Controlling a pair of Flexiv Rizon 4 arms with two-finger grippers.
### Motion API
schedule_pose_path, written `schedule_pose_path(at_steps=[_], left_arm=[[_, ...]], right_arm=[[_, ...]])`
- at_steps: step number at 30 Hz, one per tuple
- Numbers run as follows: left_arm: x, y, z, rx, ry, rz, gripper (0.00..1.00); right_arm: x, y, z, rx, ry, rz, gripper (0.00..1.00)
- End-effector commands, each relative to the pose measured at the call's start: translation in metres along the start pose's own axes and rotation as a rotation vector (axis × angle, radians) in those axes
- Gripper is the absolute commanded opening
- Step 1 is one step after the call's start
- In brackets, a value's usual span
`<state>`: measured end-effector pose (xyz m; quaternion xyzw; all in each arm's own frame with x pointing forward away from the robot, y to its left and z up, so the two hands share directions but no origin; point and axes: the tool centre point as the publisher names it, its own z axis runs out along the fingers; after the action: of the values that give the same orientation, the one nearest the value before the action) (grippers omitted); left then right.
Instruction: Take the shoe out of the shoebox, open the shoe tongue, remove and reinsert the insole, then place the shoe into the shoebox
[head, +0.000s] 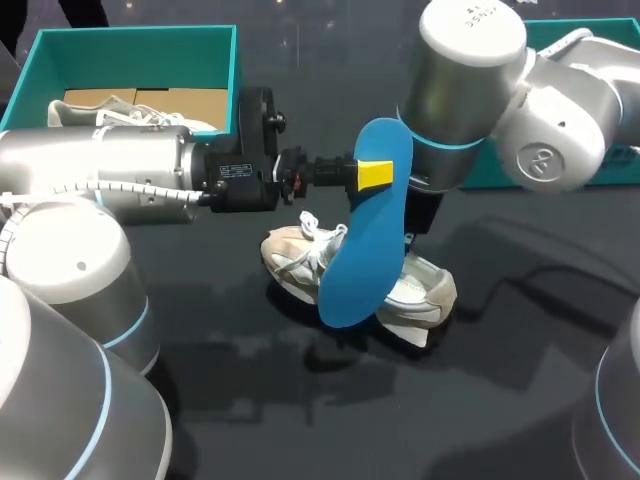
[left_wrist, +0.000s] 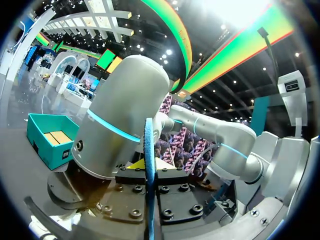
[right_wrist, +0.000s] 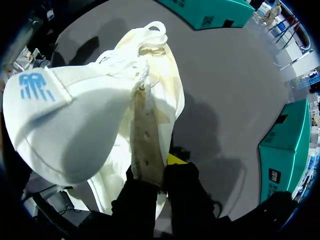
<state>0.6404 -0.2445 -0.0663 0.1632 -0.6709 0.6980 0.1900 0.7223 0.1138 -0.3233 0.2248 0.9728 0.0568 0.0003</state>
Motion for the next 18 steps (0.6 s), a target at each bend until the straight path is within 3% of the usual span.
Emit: schedule_pose_path(at_steps=[1,7,13,18], left_arm=[[0.0,0.001,0.0,0.003,0.0,0.001,0.0],[0.0,0.001,0.0,0.003,0.0,0.001,0.0],[0.0,0.001,0.0,0.003,0.0,0.001,0.0],[0.0,0.001,0.0,0.003,0.0,0.001,0.0]], right_arm=[[-0.002,-0.004,0.002,-0.028,0.004,0.121,0.0],[0.009,-0.011,0.006,-0.073,-0.016,0.338,0.0],[0.024,-0.013,0.0,-0.042,-0.075,0.627,0.0],[0.024,-0.013,0.0,-0.042,-0.075,0.627,0.0]])
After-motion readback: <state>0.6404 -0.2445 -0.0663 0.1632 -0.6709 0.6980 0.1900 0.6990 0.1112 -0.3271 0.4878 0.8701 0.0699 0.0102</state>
